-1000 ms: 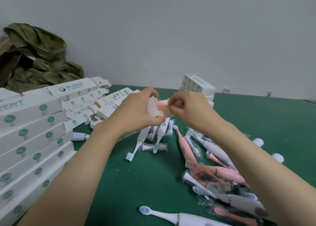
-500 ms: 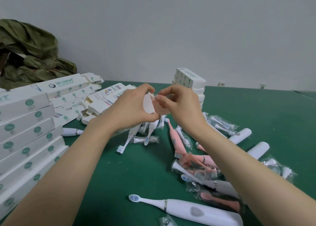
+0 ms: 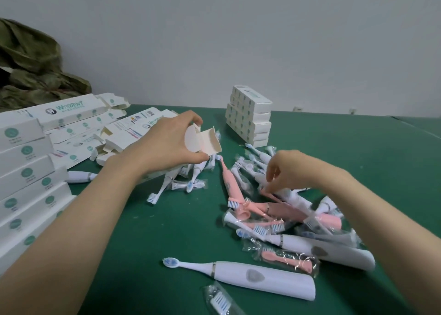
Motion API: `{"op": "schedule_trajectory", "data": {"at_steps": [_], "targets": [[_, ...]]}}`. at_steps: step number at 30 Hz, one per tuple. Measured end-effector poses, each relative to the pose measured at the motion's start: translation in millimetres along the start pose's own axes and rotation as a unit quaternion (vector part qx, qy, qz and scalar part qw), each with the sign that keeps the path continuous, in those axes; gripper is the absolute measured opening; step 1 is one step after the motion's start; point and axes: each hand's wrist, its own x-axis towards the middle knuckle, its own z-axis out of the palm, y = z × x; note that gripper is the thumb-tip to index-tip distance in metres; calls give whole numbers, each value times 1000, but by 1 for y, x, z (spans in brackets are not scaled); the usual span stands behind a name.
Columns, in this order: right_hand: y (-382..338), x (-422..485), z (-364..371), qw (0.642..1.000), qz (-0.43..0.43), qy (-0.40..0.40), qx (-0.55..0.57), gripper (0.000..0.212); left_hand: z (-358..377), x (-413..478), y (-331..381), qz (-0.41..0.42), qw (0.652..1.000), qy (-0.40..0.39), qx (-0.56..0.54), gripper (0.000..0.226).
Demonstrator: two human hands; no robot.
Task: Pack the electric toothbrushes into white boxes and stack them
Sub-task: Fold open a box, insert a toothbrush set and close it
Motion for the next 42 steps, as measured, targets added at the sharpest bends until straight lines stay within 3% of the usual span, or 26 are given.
{"op": "schedule_trajectory", "data": {"at_steps": [2,5,8,11,13,16,18,19,22,24,27,31,33,34,38,42], "targets": [[0,0,14,999,8,-15,-45,20,2,0,2,0,1000,-9,-2,66],[-8,4,29,999,4,28,-42,29,3,-2,4,1,1000,-15,-7,65],[-13,11,28,998,-2,49,27,29,3,-3,5,-1,1000,-19,-9,64],[-18,15,13,982,3,138,127,28,0,-3,6,-2,1000,-18,-12,63],[-25,15,0,941,-27,165,295,26,0,-3,7,0,1000,-19,-8,65],[-44,6,-14,820,-138,80,550,15,3,-4,11,1,1000,-28,2,66],[-59,4,-19,731,-198,17,652,13,3,-5,13,2,999,-32,-10,58],[-67,5,-19,718,-208,10,664,13,1,-6,14,3,999,-30,-20,50],[-81,13,-18,786,-142,103,593,8,-3,-6,16,5,999,-9,-51,38],[-77,17,-18,826,-105,157,531,7,-8,-6,15,4,999,4,-51,47],[-72,15,-20,878,-109,159,439,10,-13,-6,10,-3,999,21,-34,64],[-90,16,-29,932,-131,236,242,11,-10,-5,15,6,999,0,-36,62],[-98,18,-31,931,-124,256,231,15,-9,-5,18,6,999,-2,-45,57],[-99,19,-31,919,-114,252,280,14,-10,-5,18,4,999,8,-50,56],[-93,21,-27,800,-105,186,561,22,-15,-4,15,-21,997,52,-59,63],[-94,25,-16,819,-102,283,489,18,-14,-4,15,-22,997,51,-59,68]]}}
